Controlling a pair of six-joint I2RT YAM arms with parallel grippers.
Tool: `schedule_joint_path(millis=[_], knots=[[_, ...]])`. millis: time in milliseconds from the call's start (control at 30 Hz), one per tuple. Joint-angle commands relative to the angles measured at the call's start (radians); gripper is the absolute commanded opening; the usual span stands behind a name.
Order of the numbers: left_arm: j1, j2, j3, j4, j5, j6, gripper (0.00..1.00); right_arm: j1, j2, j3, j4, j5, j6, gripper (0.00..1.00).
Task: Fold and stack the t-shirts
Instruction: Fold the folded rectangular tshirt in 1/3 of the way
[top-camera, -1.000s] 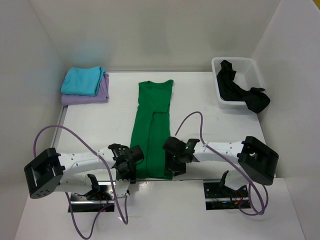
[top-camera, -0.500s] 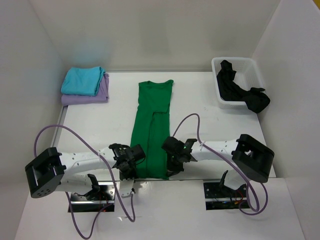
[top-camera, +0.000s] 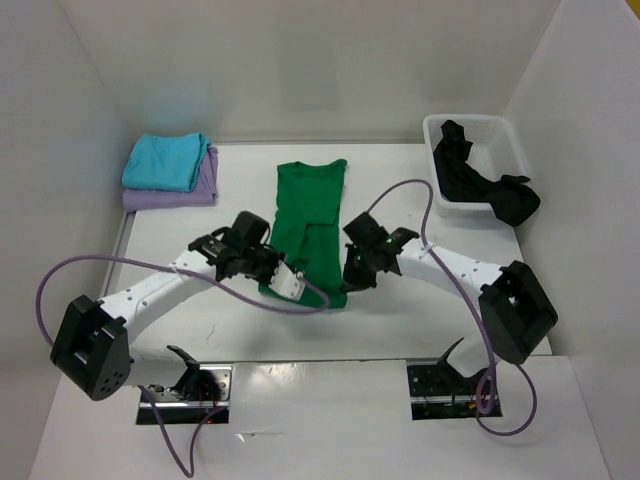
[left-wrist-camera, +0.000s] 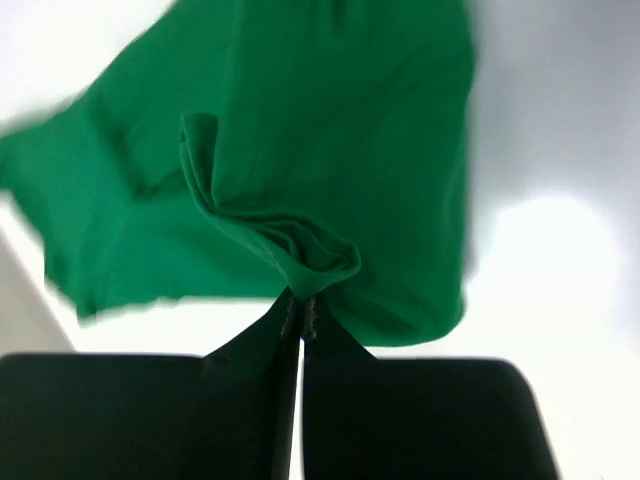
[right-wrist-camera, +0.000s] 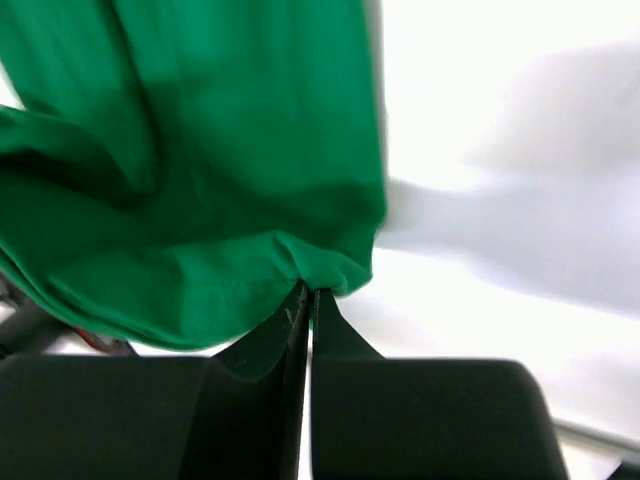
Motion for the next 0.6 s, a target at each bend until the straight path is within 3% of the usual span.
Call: schedule_joint_path(millis=[0,300,567], knots=[[0.098,0.048,0.059,0.155,0.088,-0.135,0.0,-0.102,0.045,0.11,-0.022,-0.001,-0.166,0.0],[0.239,0.213,0.085,0.436,0.058,-0.244,0.0,-0.274,0.335,0.459,0.0,-0.079,-0.326,0.0],[0.271,0.3,0.085,0.596,0.036,-0.274,0.0,-0.336,0.504,0.596,-0.01,-0.153,-0.382,0.0]])
